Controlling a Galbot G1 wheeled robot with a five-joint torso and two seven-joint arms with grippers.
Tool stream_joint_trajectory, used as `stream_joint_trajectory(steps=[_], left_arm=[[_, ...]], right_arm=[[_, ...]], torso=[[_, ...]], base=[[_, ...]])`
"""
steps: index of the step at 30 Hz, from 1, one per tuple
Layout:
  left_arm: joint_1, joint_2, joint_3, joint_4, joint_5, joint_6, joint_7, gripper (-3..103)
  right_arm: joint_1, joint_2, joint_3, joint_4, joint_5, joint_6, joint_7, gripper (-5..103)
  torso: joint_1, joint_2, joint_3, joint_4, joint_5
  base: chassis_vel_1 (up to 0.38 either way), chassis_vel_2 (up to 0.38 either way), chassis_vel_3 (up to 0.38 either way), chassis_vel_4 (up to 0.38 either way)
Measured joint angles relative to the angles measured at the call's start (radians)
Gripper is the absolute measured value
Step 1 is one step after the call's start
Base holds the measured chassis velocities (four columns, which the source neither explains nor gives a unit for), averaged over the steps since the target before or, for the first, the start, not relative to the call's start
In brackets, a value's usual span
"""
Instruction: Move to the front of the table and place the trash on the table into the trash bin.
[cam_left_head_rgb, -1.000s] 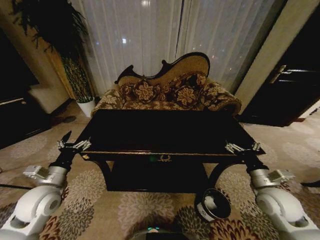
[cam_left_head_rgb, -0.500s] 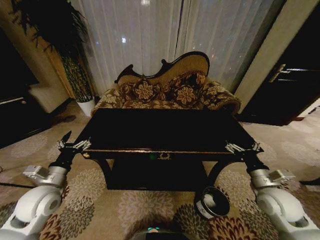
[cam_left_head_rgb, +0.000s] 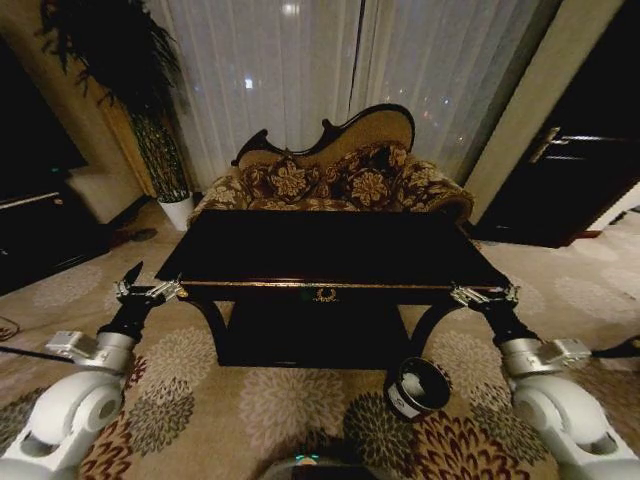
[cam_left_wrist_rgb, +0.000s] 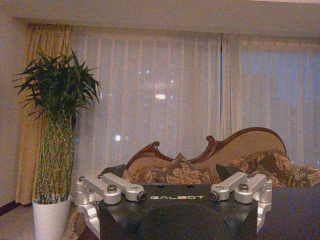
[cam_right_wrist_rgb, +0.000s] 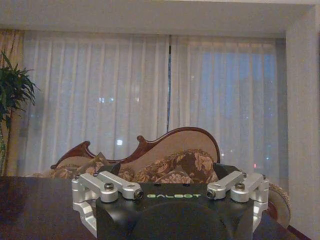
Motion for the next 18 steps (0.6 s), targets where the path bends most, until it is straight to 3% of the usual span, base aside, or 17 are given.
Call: stream_joint_trajectory(steps=[18], left_arm=[[0.0, 0.0, 0.0, 0.0, 0.0, 0.0, 0.0, 100]], right_arm=[[0.0, 0.0, 0.0, 0.0, 0.0, 0.0, 0.0, 100]], torso=[[0.0, 0.0, 0.0, 0.0, 0.0]], base=[[0.13, -0.131, -0.133, 0.133]])
